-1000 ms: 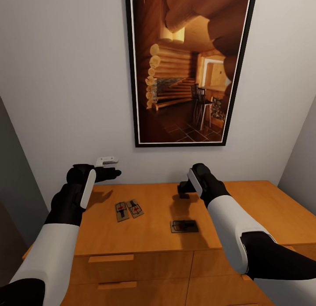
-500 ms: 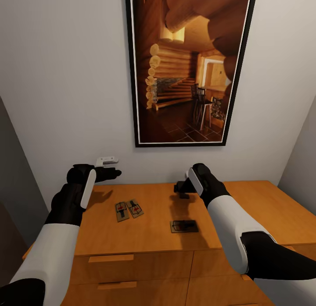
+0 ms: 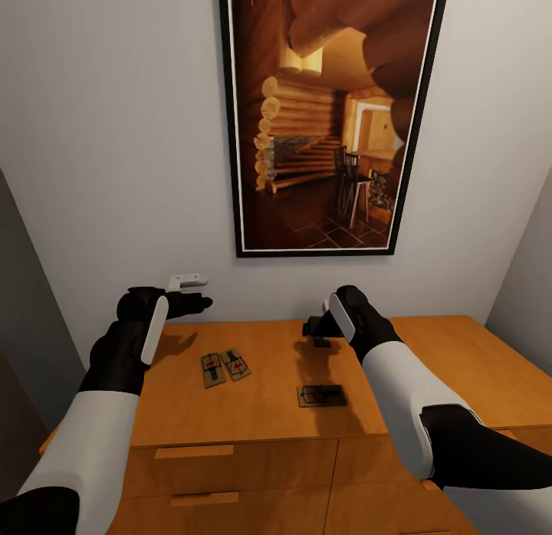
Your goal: Take the four mousetraps from the cabinet in the bathroom and place them on the bathroom floor. Make sure all four end up on the same floor surface, and ensure that at least two of them are either under or directly next to the same bathroom sink.
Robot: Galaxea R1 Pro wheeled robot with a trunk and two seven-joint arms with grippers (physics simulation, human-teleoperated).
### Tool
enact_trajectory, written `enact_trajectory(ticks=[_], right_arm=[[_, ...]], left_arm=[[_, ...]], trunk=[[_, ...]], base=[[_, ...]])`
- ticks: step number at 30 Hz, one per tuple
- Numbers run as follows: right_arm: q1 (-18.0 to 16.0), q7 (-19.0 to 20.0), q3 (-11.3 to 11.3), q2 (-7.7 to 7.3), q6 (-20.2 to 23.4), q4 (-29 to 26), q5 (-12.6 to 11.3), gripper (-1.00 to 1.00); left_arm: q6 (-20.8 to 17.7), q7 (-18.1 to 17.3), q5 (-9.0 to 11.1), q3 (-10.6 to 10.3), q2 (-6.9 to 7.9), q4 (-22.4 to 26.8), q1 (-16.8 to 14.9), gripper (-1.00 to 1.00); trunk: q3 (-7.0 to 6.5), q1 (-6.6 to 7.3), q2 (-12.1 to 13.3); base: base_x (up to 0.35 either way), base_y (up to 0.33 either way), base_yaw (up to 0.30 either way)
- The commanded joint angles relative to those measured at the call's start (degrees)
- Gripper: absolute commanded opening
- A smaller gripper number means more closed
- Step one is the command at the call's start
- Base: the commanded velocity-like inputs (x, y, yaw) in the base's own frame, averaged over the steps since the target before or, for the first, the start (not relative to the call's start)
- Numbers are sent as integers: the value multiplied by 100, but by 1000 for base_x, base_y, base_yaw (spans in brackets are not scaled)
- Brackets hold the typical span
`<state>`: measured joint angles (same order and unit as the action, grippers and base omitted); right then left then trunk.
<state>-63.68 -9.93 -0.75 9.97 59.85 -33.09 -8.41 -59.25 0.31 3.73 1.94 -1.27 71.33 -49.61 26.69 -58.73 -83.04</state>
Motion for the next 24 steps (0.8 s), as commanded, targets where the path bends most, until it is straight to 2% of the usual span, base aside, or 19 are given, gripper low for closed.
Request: enact_trajectory(ticks=[1,24], right_arm=[[-4,-58,-7,2,15,-5,-56,100],[-4,-70,-1,2,15,4,-58,100]], left_arm=[[-26,3,31,14,-5,4,-5,100],[-34,4,31,13,-5,4,-5,100]], trunk=[[7,0,-4],[7,0,-4]], base=[[0,0,0],[0,0,0]])
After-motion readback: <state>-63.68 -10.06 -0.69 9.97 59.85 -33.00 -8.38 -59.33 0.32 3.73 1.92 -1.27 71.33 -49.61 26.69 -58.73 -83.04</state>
